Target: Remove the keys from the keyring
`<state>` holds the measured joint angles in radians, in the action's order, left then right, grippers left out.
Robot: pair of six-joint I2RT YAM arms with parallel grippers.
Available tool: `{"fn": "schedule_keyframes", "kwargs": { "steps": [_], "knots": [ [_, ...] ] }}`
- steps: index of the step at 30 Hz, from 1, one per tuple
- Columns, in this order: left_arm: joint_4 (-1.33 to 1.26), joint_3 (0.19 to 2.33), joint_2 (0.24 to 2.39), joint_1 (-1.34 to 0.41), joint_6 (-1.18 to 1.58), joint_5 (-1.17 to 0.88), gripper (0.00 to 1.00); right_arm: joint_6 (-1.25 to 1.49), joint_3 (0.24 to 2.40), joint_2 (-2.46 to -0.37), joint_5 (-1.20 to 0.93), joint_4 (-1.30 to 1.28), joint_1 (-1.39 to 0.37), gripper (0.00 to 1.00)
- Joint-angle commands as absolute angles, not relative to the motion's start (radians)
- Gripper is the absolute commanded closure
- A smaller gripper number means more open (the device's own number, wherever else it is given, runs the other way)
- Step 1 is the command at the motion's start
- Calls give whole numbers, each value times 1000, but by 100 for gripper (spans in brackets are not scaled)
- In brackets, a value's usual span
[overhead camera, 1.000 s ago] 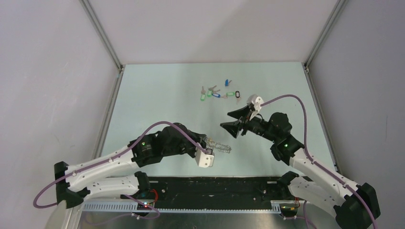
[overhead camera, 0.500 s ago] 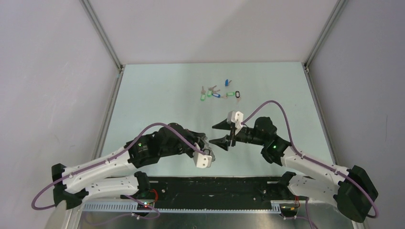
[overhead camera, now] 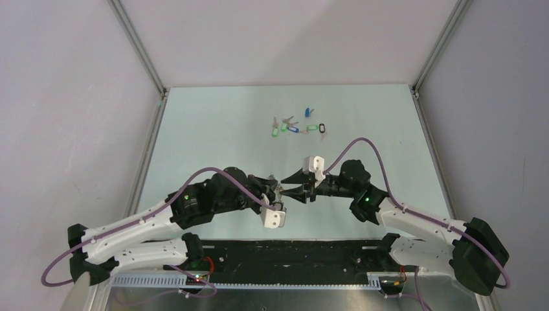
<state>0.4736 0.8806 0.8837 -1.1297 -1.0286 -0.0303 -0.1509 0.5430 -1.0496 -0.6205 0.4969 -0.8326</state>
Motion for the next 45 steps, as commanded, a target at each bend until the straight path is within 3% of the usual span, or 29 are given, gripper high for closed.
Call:
{"fn": "schedule_keyframes", "kwargs": {
  "steps": [1,5,7,35,45],
  "knots": [
    [399,909,858,-1124,-1023,-30,100,-154,578,-1074,-661,552,-853,67],
    [394,907,857,-1124,-1019,-15,100,-156,593,-1088,-672,530,-858,92],
    [394,905,857,-1123,-1015,-6,100,-163,594,-1079,-665,511,-859,100],
    [372,878,825,-1085,-943,-151,100,-206,575,-897,-564,460,-857,100],
    [367,891,821,-1055,-909,-226,100,-199,575,-862,-620,478,-858,100]
  ]
}}
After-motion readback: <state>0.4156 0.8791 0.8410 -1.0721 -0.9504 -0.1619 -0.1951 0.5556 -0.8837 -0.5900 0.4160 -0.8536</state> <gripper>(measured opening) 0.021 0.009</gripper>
